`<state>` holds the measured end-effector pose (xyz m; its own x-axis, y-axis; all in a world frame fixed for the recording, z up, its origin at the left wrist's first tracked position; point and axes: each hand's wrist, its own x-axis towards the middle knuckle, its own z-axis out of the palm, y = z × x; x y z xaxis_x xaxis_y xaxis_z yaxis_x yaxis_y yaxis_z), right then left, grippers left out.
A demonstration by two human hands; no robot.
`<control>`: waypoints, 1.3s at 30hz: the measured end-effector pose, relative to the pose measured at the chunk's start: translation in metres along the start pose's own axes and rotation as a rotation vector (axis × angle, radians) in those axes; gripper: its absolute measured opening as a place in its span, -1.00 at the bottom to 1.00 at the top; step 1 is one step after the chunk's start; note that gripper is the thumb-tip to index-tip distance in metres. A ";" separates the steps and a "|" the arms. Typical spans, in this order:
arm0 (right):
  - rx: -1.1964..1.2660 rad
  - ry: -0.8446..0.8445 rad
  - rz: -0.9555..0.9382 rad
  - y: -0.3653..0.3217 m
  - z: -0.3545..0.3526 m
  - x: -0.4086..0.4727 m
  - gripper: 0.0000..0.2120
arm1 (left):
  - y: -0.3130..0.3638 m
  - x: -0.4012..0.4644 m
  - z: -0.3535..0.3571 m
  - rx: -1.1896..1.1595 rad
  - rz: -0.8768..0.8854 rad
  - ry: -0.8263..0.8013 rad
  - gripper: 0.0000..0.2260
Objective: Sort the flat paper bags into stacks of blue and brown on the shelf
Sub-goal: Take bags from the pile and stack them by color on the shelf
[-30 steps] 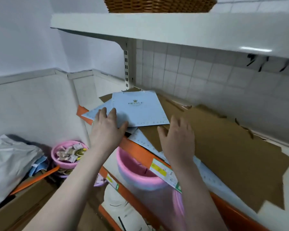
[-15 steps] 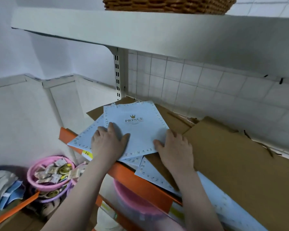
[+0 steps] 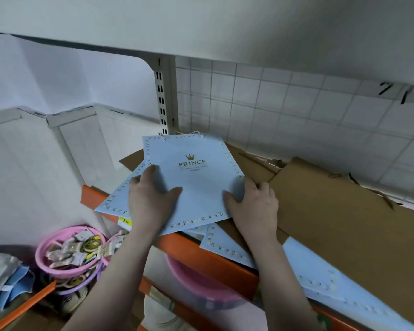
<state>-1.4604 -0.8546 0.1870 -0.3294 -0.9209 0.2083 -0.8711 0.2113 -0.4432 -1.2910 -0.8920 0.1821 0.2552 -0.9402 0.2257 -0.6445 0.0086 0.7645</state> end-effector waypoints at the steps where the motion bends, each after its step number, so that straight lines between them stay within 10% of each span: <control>1: 0.029 0.005 0.013 0.001 -0.003 0.000 -0.41 | 0.002 -0.003 0.000 -0.014 0.015 0.013 -0.35; 19: 0.305 0.118 0.010 0.070 -0.061 -0.057 -0.53 | 0.041 -0.090 -0.005 -0.163 -0.062 0.095 -0.46; 39: -0.068 0.314 0.146 0.161 -0.144 -0.284 -0.68 | 0.084 -0.295 -0.016 0.137 0.207 -0.129 -0.62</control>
<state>-1.5597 -0.5122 0.1820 -0.5390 -0.7360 0.4095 -0.8254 0.3644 -0.4312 -1.4093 -0.6087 0.1894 0.0196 -0.9589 0.2831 -0.7671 0.1672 0.6194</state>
